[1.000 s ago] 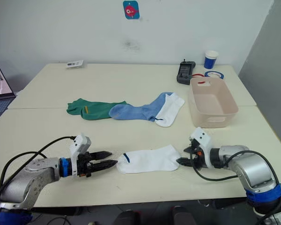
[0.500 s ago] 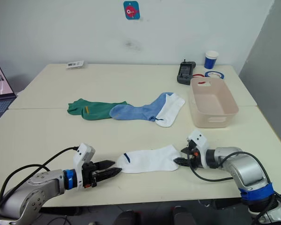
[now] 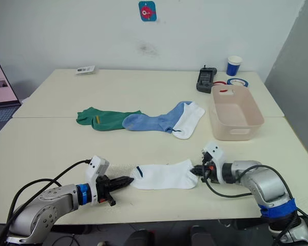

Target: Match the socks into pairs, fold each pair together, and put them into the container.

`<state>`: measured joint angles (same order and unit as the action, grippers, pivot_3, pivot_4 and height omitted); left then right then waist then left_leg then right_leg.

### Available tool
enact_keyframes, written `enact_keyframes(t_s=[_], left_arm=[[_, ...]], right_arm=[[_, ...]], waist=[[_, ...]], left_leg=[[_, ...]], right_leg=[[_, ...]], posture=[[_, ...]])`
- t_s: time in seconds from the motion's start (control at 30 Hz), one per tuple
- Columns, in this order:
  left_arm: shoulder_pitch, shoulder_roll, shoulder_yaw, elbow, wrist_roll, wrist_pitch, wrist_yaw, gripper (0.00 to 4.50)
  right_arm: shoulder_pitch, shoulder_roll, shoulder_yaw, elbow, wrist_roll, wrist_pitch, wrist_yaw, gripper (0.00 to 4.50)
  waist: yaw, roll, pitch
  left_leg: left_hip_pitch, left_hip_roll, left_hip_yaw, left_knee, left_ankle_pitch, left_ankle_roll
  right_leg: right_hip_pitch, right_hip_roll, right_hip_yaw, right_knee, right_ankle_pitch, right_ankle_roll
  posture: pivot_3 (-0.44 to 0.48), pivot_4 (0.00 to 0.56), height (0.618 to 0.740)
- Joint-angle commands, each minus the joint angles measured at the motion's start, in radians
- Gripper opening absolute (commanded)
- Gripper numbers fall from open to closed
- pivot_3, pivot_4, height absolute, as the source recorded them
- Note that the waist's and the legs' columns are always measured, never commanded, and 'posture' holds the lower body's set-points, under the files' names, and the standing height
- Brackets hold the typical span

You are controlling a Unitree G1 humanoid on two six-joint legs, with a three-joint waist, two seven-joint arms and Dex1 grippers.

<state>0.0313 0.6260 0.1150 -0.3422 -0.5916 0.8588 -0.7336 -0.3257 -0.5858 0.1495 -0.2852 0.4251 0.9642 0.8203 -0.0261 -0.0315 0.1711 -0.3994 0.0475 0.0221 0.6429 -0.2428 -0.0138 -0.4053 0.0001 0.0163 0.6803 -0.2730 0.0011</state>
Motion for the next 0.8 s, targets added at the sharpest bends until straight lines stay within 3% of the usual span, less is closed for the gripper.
enact_keyframes(t_s=[0.03,0.33,0.8], left_arm=[[0.011,0.009,-0.014,0.003,-0.003,0.014,0.0,0.03],[0.042,0.046,0.073,-0.008,-0.036,0.033,0.011,0.03],[0.028,0.045,0.033,0.023,0.002,-0.017,0.039,0.03]], right_arm=[[-0.007,0.007,-0.016,-0.053,0.031,0.016,-0.017,0.0],[-0.001,0.009,-0.028,-0.109,0.069,0.069,-0.058,0.0],[0.017,-0.012,-0.019,-0.062,0.063,0.053,-0.091,0.0]], waist=[[0.0,0.0,0.0],[-0.006,0.0,0.0],[-0.004,0.0,0.0]], left_leg=[[0.0,0.0,0.0,0.0,0.0,0.0],[0.0,0.001,0.0,0.0,0.0,0.0],[0.0,0.0,-0.001,0.0,0.0,0.0]], right_leg=[[0.0,0.0,0.0,0.0,0.0,0.0],[0.0,-0.001,0.0,0.0,0.0,0.0],[0.0,-0.001,-0.001,0.0,0.0,0.0]], posture=[[0.0,0.15,0.74],[0.0,0.15,0.74],[0.0,0.15,0.74]])
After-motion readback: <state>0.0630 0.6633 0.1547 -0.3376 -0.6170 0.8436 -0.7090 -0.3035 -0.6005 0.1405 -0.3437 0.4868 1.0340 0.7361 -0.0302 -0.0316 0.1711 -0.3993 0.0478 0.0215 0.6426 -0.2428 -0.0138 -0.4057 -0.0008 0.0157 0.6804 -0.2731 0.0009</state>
